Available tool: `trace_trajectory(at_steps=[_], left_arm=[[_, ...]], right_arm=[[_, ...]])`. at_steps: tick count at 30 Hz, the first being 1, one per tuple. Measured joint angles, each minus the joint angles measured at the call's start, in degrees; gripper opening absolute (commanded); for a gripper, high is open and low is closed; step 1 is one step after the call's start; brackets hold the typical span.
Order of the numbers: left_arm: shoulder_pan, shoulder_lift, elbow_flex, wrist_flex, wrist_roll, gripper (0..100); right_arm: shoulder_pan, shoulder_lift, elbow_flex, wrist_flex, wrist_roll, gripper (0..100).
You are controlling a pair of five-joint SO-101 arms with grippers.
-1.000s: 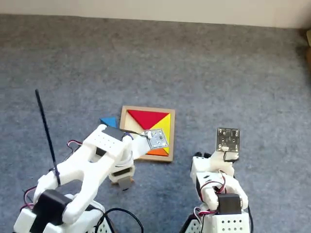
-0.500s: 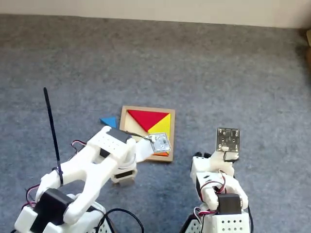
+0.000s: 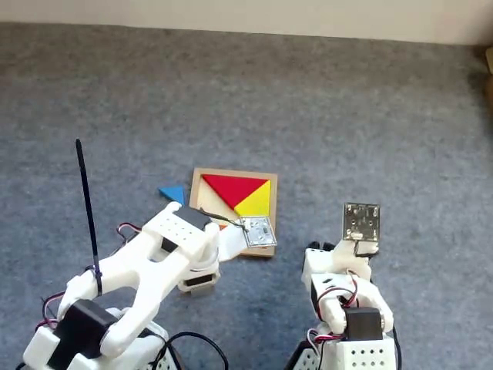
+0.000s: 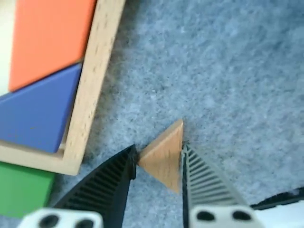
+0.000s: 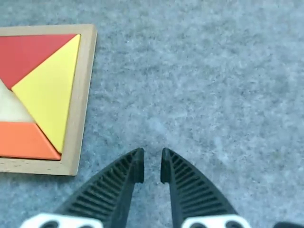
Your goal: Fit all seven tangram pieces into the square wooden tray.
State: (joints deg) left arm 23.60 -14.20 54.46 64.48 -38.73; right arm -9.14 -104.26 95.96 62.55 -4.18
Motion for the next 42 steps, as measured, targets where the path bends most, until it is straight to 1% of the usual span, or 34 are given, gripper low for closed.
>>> trace_trajectory(at_steps=[5, 8, 15, 18, 21, 25, 28, 32, 37, 42], left_arm=[[0.0, 0.0, 0.0, 0.2, 0.0, 8], [0.0, -0.5, -0.8, 2.2, -0.1, 8], [-0.1, -12.8, -1.5, 8.7, -0.1, 8], [-0.1, -18.3, -1.5, 9.1, -0.1, 8], [-0.1, -20.5, -2.0, 9.2, -0.2, 8], [-0.1, -20.8, -5.5, 9.2, -3.3, 8], [-1.3, -20.8, -9.6, 9.2, -5.1, 8], [-2.5, -16.7, -15.0, 9.2, -6.3, 9], [-2.4, -4.9, -22.4, 9.2, -6.5, 9], [-2.4, 7.1, -30.1, 9.2, -10.3, 9]], right_arm=[[0.0, 0.0, 0.0, 0.0, 0.0, 7.4], [0.0, 0.0, 0.0, 0.0, 0.0, 7.4], [0.0, 0.0, 0.0, 0.0, 0.0, 7.4], [0.0, 0.0, 0.0, 0.0, 0.0, 7.4], [0.0, 0.0, 0.0, 0.0, 0.0, 7.4], [0.0, 0.0, 0.0, 0.0, 0.0, 7.4], [0.0, 0.0, 0.0, 0.0, 0.0, 7.4], [0.0, 0.0, 0.0, 0.0, 0.0, 7.4], [0.0, 0.0, 0.0, 0.0, 0.0, 7.4], [0.0, 0.0, 0.0, 0.0, 0.0, 7.4]])
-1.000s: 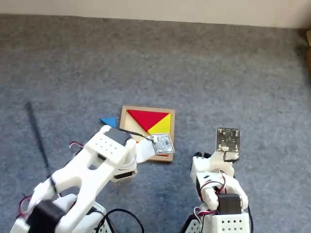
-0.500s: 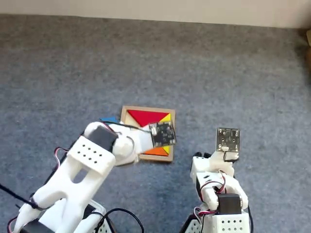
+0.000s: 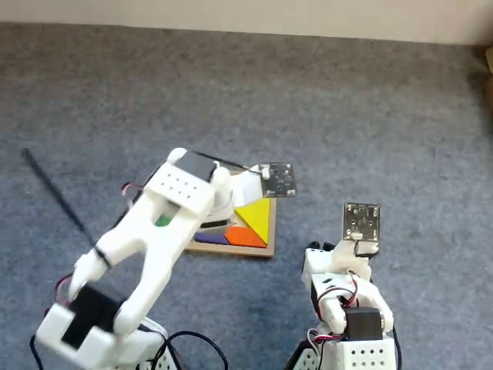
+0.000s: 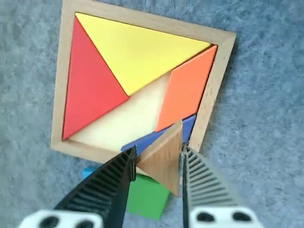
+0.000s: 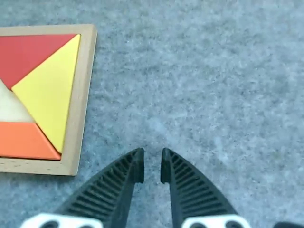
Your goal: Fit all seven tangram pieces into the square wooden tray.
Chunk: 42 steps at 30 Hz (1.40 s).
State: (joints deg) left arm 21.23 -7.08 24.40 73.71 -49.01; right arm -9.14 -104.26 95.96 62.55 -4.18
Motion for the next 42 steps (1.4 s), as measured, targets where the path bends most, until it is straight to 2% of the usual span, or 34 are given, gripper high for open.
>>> trace_trajectory(at_steps=[11, 15, 17, 26, 33, 42], left_arm=[[0.3, 21.5, -17.4, 0.1, -1.1, 9], [0.4, 27.4, -22.7, 1.1, -1.1, 21], [0.4, 29.5, -25.1, 3.6, -1.1, 23], [0.4, 30.7, -30.8, 11.7, -1.1, 23], [0.0, 30.7, -35.3, 12.8, 2.0, 23], [-5.2, 30.9, -35.1, 11.8, 2.0, 23]], right_arm=[[0.0, 0.0, 0.0, 0.0, 0.0, 7.4], [0.0, 0.0, 0.0, 0.0, 0.0, 7.4], [0.0, 0.0, 0.0, 0.0, 0.0, 7.4], [0.0, 0.0, 0.0, 0.0, 0.0, 7.4], [0.0, 0.0, 0.0, 0.0, 0.0, 7.4], [0.0, 0.0, 0.0, 0.0, 0.0, 7.4]])
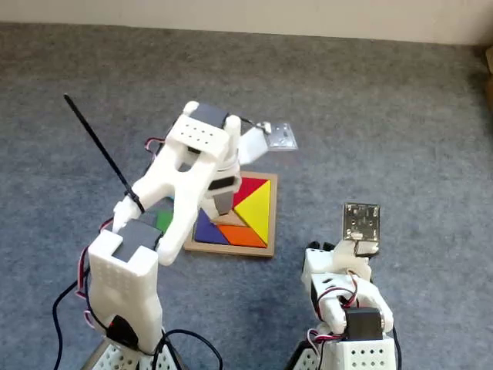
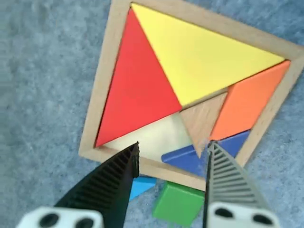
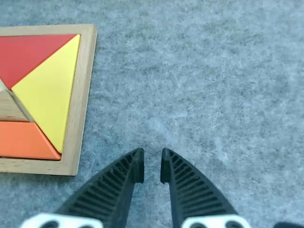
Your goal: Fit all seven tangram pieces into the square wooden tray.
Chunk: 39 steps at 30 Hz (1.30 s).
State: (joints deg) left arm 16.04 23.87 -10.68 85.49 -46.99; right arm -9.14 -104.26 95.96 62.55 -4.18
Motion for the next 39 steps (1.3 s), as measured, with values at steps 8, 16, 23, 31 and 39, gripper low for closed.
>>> trace_trajectory(at_steps=[8, 16, 23, 31, 39], left_arm=[[-0.6, -0.3, 11.5, -12.4, 0.1, 23], [-0.9, -0.7, 13.5, -14.6, 2.8, 23], [-0.6, -5.3, 13.5, -10.9, 5.8, 23], [-5.8, -16.9, 16.4, -9.1, 12.7, 23], [-15.1, -19.3, 22.8, -9.1, 27.7, 24]], right_arm=[[0.0, 0.0, 0.0, 0.0, 0.0, 7.4], [0.0, 0.0, 0.0, 0.0, 0.0, 7.4], [0.0, 0.0, 0.0, 0.0, 0.0, 7.4], [0.0, 0.0, 0.0, 0.0, 0.0, 7.4], [0.0, 0.0, 0.0, 0.0, 0.0, 7.4]])
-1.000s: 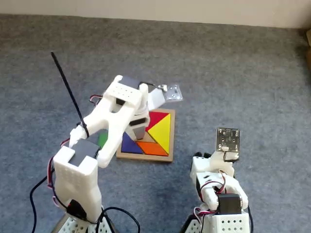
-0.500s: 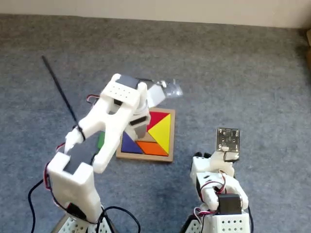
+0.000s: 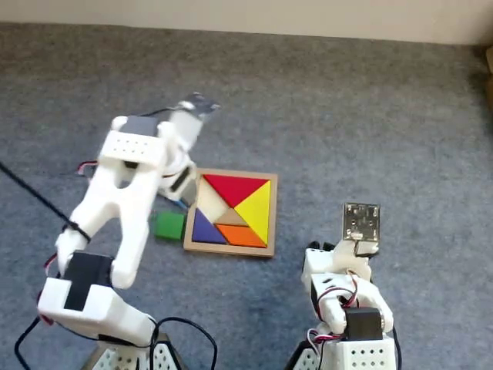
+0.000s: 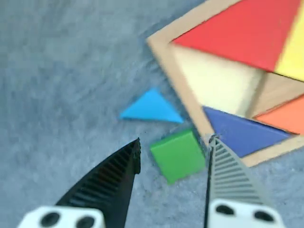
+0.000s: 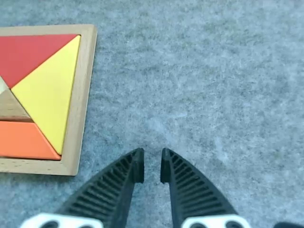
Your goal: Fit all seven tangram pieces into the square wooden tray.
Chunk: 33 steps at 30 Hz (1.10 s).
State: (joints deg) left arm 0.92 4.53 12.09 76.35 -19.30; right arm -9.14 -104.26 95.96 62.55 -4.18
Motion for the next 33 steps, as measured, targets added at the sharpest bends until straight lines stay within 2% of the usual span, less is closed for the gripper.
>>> trace_trajectory(at_steps=[4, 9, 19, 24, 30, 33], left_arm=[[-3.6, 0.0, 3.1, 0.0, 5.9, 24], [-4.0, 0.0, 9.5, -1.1, 9.8, 24], [-4.0, 0.0, 20.0, -12.7, 11.1, 23], [-4.0, 0.0, 20.7, -14.2, 10.9, 23], [-4.0, -0.5, 21.9, -14.7, 11.1, 11], [-3.9, -0.9, 22.0, -14.6, 11.2, 9]], right_arm=[[0.0, 0.0, 0.0, 0.0, 0.0, 7.4], [0.0, 0.0, 0.0, 0.0, 0.0, 7.4], [0.0, 0.0, 0.0, 0.0, 0.0, 7.4], [0.0, 0.0, 0.0, 0.0, 0.0, 7.4], [0.0, 0.0, 0.0, 0.0, 0.0, 7.4], [0.0, 0.0, 0.0, 0.0, 0.0, 7.4]])
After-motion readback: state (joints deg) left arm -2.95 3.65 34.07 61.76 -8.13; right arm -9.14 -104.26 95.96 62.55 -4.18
